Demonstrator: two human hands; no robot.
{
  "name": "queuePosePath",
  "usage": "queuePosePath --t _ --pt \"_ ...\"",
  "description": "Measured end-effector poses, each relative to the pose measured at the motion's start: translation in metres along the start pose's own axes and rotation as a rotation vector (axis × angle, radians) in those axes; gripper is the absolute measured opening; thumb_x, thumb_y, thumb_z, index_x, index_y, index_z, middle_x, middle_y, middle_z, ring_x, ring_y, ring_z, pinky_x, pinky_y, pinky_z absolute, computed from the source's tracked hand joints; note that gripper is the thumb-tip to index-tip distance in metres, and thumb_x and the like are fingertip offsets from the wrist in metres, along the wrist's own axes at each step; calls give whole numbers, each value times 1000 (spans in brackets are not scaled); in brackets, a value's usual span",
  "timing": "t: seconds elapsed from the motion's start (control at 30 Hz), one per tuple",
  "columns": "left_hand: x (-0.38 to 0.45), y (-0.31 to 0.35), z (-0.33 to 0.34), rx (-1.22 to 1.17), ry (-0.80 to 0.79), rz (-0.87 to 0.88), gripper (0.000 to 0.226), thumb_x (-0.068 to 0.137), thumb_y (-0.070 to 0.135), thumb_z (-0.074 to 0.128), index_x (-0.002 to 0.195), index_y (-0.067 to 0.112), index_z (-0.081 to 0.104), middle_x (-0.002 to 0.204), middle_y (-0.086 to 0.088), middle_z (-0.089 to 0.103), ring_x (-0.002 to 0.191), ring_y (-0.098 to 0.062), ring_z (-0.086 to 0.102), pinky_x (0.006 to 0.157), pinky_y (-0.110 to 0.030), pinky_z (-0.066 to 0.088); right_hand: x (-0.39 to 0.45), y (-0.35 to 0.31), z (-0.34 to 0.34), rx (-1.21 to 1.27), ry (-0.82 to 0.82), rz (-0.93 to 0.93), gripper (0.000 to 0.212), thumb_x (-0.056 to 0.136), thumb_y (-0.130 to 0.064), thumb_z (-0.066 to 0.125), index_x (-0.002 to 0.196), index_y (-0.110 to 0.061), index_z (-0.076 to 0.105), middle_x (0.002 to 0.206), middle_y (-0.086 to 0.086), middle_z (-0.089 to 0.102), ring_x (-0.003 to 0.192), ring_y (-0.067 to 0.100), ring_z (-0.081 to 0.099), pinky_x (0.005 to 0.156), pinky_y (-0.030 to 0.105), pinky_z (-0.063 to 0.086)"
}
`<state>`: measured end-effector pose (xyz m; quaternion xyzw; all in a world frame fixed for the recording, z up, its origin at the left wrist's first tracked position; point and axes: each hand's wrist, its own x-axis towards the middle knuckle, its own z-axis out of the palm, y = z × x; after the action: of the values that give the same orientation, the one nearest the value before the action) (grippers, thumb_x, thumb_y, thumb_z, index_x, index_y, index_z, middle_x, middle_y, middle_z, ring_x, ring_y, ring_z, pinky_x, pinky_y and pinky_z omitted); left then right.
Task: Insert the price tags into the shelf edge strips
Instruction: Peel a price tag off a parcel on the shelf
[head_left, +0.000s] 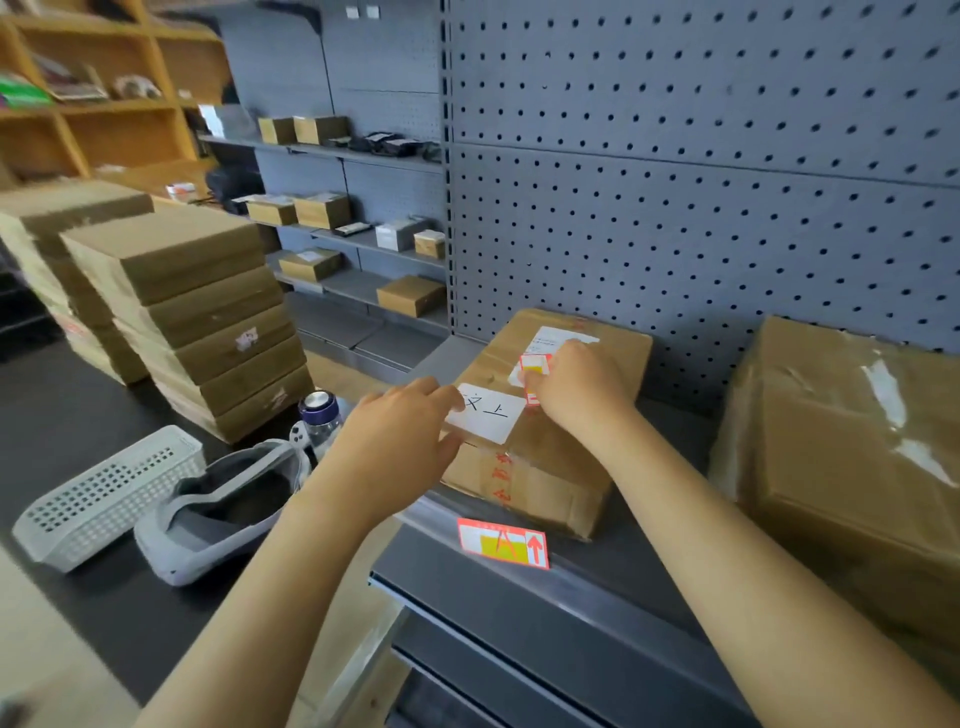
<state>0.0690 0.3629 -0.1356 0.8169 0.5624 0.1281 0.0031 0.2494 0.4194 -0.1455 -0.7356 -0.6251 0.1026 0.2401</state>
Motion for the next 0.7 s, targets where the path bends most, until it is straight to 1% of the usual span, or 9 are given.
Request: queuePosePath --t 0.07,0.13,0.27,0.4,0.43,0.53,0.6,0.67,0.7 --pt "2 0 0 -6 -9 -1 31 94 32 48 124 26 53 121 4 58 105 -20 59 93 -34 43 14 -4 5 -30 -10 64 51 87 -43 58 117 -3 59 122 16 59 109 30 54 84 32 45" --pt "4 0 1 -5 -10 6 30 95 32 48 124 27 53 121 5 58 106 -18 59 93 -33 43 21 -7 9 -66 -15 90 49 86 -41 59 119 -4 58 124 14 59 111 28 54 81 27 44" --pt "6 0 1 -8 -13 1 30 95 34 48 124 27 53 123 5 57 108 -17 58 94 -32 43 24 -10 6 -25 -61 136 48 80 -40 69 113 -6 61 116 12 64 104 26 59 68 25 39" --pt "6 1 -1 -17 -21 5 31 95 34 48 125 27 53 125 5 57 108 -16 58 96 -33 43 24 -6 -3 88 -132 162 54 73 -38 77 114 -7 60 112 9 65 101 24 61 69 26 42" --pt "6 2 -1 -19 -16 4 31 95 35 48 125 27 53 125 6 56 108 -16 58 96 -33 43 23 -4 -4 102 -125 143 51 74 -35 76 115 -8 62 113 8 65 101 23 61 68 25 42" --pt "6 4 -2 -19 -2 6 31 95 36 49 124 28 53 123 7 57 105 -15 59 94 -32 45 16 4 -6 175 -62 47 28 83 -18 67 111 -13 68 115 8 67 96 22 64 67 25 46" --pt "5 7 -2 -23 5 1 30 94 37 49 123 28 53 122 8 57 103 -15 59 91 -32 46 8 6 -12 240 -23 -35 18 84 -12 63 100 -16 71 113 5 68 87 12 65 64 21 48" --pt "4 11 -3 -24 8 4 30 94 37 50 122 28 54 121 8 58 102 -14 59 89 -31 47 -1 6 -21 332 2 -92 11 84 -11 63 87 -20 70 105 1 70 72 -2 63 54 14 45" --pt "4 13 -5 -20 13 7 30 94 38 50 122 29 54 120 8 58 102 -14 59 89 -31 47 -6 5 -27 366 21 -110 11 84 -13 63 83 -23 66 100 0 70 70 0 63 53 15 47"
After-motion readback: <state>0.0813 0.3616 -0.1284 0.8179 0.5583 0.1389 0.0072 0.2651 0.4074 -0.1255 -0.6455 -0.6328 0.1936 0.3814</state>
